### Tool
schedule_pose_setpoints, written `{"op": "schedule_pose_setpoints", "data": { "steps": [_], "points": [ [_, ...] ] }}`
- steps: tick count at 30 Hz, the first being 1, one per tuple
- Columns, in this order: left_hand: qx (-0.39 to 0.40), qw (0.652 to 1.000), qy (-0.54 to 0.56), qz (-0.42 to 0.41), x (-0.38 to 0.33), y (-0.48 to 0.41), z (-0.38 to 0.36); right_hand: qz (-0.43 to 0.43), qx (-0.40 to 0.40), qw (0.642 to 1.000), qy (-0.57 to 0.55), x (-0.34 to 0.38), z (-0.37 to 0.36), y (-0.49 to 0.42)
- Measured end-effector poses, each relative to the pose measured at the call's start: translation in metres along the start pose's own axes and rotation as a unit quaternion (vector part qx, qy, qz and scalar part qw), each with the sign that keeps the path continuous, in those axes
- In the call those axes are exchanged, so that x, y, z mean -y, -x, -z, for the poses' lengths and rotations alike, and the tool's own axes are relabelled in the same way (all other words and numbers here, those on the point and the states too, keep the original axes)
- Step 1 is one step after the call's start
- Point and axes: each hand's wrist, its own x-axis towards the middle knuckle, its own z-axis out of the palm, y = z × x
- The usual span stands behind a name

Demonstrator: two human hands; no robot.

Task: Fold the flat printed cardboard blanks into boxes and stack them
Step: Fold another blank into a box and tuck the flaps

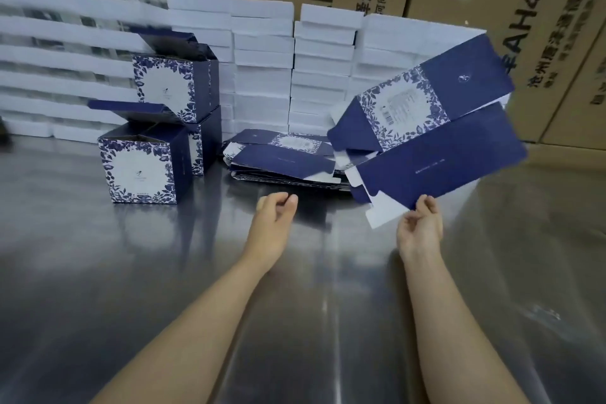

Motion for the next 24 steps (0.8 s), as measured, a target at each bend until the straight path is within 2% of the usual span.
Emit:
{"op": "schedule_pose_setpoints", "data": {
  "steps": [3,5,8,10,12,18,21,24],
  "points": [
    [-0.082,0.992,0.085,0.036,-0.010,-0.008,0.012,-0.024,0.069,0.994,0.078,-0.005,-0.007,0.000],
    [-0.126,0.966,0.208,0.085,-0.014,-0.016,0.027,-0.035,0.095,0.985,0.141,-0.009,-0.007,0.001],
    [-0.085,0.912,0.363,0.170,-0.010,-0.020,0.050,-0.020,0.119,0.963,0.241,-0.015,-0.005,0.001],
    [-0.049,0.885,0.414,0.206,-0.008,-0.021,0.058,0.001,0.135,0.942,0.306,-0.018,-0.006,0.004],
    [0.003,0.889,0.411,0.203,-0.006,-0.021,0.059,0.024,0.151,0.924,0.351,-0.022,-0.006,0.006],
    [0.085,0.928,0.310,0.188,0.006,-0.023,0.065,0.019,0.171,0.919,0.353,-0.022,-0.004,0.000],
    [0.071,0.939,0.288,0.177,0.006,-0.022,0.063,0.040,0.150,0.927,0.343,-0.021,-0.006,0.004],
    [0.037,0.961,0.250,0.111,0.006,-0.020,0.057,0.065,0.078,0.957,0.271,-0.021,-0.009,0.001]
  ]
}}
